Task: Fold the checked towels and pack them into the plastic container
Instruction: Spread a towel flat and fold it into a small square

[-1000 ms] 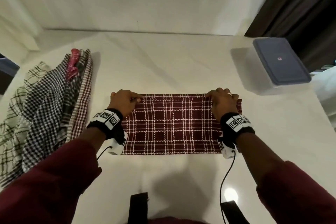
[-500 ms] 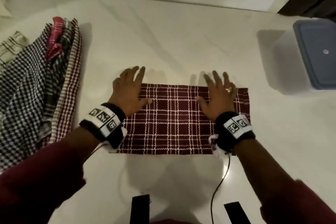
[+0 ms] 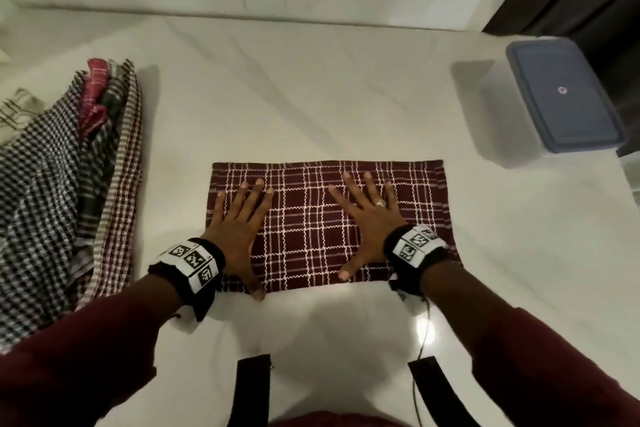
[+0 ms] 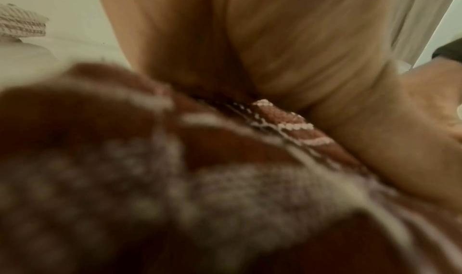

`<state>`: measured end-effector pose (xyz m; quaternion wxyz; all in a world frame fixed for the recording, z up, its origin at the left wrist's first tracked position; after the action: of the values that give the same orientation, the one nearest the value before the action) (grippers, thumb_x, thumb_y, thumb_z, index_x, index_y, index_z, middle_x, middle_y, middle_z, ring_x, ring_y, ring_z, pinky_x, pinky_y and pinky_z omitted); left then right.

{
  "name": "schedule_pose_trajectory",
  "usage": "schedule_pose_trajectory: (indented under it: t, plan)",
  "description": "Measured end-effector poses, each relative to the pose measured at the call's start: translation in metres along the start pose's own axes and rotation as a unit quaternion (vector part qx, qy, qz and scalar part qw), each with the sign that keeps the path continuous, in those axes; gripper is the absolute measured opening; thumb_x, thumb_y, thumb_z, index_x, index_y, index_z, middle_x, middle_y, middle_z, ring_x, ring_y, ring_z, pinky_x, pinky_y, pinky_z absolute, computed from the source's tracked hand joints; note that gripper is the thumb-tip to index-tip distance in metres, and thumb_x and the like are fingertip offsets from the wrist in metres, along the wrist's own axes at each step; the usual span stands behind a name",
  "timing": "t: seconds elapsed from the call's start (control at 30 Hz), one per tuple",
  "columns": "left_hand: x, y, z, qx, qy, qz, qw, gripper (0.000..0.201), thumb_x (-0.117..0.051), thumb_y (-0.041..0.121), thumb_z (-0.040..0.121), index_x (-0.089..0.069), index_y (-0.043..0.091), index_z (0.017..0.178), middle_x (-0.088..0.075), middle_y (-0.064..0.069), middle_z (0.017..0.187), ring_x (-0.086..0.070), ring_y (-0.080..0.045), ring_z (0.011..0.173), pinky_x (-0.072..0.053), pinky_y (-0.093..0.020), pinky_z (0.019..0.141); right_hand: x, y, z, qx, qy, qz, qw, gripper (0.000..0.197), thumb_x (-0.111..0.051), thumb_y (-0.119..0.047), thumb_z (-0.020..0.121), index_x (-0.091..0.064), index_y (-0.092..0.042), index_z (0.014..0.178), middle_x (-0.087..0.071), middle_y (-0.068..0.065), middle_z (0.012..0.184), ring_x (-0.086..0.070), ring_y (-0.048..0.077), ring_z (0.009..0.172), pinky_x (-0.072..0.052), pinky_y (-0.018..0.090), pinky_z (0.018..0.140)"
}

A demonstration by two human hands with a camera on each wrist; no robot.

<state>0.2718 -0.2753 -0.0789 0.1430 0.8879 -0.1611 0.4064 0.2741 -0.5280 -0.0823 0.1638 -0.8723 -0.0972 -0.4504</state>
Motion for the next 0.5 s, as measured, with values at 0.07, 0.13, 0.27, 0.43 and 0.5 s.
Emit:
schedule_pose_trajectory:
  t: [0.07,0.13,0.27,0.43,0.5]
  plan:
    - [0.004,0.001,0.001,0.011,-0.011,0.005,1.0,0.174,-0.049,0.093,0.004,0.049,0.023,0.129,0.054,-0.004,0.138,0.043,-0.031,0.131,0.026,-0.06,0.103,0.0,0.031,-0.02,-0.048,0.014,0.024,0.998,0.148,-0.057,-0.095,0.032,0.034,-0.046,0.137,0.042,-0.004,0.148,0.041,0.032,0.133,0.022,0.062,0.107]
    - [0.007,0.002,0.0,0.019,-0.018,0.016,1.0,0.172,-0.046,0.092,0.002,0.053,0.022,0.125,0.054,-0.006,0.137,0.043,-0.033,0.13,0.022,-0.063,0.104,-0.004,0.058,-0.04,-0.085,0.033,0.033,0.995,0.142,-0.051,-0.099,0.036,0.033,-0.046,0.138,0.041,-0.005,0.148,0.039,0.031,0.135,0.02,0.057,0.111]
    - [0.014,0.003,-0.008,0.027,-0.033,-0.003,0.999,0.172,-0.05,0.091,0.002,0.053,0.027,0.123,0.058,-0.002,0.132,0.039,-0.033,0.133,0.022,-0.066,0.1,-0.012,0.083,-0.071,-0.139,0.021,0.054,0.989,0.138,-0.043,-0.101,0.042,0.036,-0.04,0.138,0.041,-0.002,0.147,0.034,0.031,0.138,0.017,0.054,0.113]
    - [0.011,0.021,-0.027,0.042,0.005,0.021,0.999,0.17,-0.063,0.089,0.015,0.05,0.027,0.127,0.051,-0.012,0.137,0.041,-0.037,0.129,0.022,-0.066,0.103,-0.026,0.049,-0.094,-0.145,0.073,0.078,0.984,0.142,-0.047,-0.098,0.043,0.028,-0.033,0.144,0.038,0.006,0.149,0.035,0.029,0.137,0.019,0.053,0.111]
    - [0.0,0.036,-0.039,0.028,0.047,-0.01,0.998,0.163,-0.073,0.08,0.033,0.038,0.024,0.138,0.043,-0.01,0.143,0.032,-0.036,0.137,0.019,-0.058,0.109,-0.032,0.016,-0.099,-0.11,0.112,0.088,0.984,0.13,-0.055,-0.09,0.052,0.004,-0.032,0.151,0.026,0.001,0.155,0.024,0.026,0.142,0.01,0.053,0.113]
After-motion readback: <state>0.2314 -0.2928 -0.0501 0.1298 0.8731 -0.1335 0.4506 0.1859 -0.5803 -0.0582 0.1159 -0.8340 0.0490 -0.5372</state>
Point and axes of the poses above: each hand's wrist, its own z-axis towards the middle knuckle, its own x-axis out of the back of the hand, y = z × x, the point moved 4 cm from there along z, towards the middle knuckle
